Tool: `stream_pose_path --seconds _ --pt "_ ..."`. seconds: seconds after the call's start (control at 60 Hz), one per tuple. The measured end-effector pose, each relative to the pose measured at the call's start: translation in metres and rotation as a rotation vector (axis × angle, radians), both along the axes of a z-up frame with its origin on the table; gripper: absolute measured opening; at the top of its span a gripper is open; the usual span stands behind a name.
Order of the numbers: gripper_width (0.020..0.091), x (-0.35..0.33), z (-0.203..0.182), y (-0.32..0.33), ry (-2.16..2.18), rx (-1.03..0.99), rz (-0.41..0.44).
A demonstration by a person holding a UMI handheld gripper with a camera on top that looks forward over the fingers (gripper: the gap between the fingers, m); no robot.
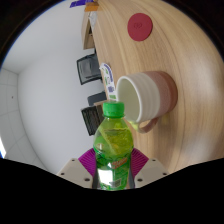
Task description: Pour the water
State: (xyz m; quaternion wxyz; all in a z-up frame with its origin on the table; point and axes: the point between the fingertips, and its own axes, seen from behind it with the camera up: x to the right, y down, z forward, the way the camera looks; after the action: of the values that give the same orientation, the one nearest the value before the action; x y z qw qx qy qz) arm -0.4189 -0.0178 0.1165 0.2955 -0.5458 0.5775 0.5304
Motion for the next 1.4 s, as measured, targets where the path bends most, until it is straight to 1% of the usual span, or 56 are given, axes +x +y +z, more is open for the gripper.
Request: stream_pose_path --seconds 0.083,0.183,0.233,0.35,0.433,0.483,0.533,0.65,0.667,0.683,0.733,0.85,0.967,1.05,1.083,1.15,1.267,1.283,1.3,1.317,1.333,1.4 --pt "0.0419 0.001 -0.002 -0.003 -0.054 -0.009 0.013" --pt "0.042 0.005 0.009 -0.01 -0.239 0.028 0.063" --pt "0.042 0.009 0.026 -0.018 -0.355 0.07 0.103" --pt "0.0421 0.035 0.062 -0.018 -0.761 0.14 0.244" --pt "0.0421 0.065 0.085 -0.018 -1.109 0.17 0.294" --pt "0.0422 0.088 0.097 -0.018 -1.308 0.167 0.304" --pt "0.0421 0.114 0.104 -0.019 -1.473 0.161 0.297" --pt "0.0433 0.165 0.111 -0.014 -1.706 0.123 0.274" --pt "0.0432 0.171 0.11 -0.013 -1.722 0.119 0.27" --pt "0.0433 0.177 0.101 -0.016 -1.74 0.121 0.265" --pt "0.0431 0.193 0.098 -0.008 -1.742 0.1 0.28" --pt "0.0432 0.227 0.061 -0.002 -1.762 0.068 0.292" --pt "0.0431 0.257 0.034 0.003 -1.752 0.037 0.295" --pt "0.043 0.267 0.011 0.009 -1.749 0.022 0.299" --pt "0.0446 0.27 0.005 0.012 -1.744 0.023 0.295" --pt "0.0447 0.272 -0.008 0.016 -1.741 0.04 0.295" --pt "0.0445 0.275 -0.033 0.019 -1.769 0.05 0.324" --pt "0.0456 0.274 -0.038 0.018 -1.766 0.049 0.331" --pt "0.0465 0.274 -0.038 0.016 -1.761 0.059 0.333" --pt "0.0466 0.274 -0.035 0.017 -1.766 0.083 0.309" --pt "0.0467 0.274 -0.034 0.015 -1.762 0.092 0.303" --pt "0.0485 0.273 -0.038 0.009 -1.734 0.099 0.305"
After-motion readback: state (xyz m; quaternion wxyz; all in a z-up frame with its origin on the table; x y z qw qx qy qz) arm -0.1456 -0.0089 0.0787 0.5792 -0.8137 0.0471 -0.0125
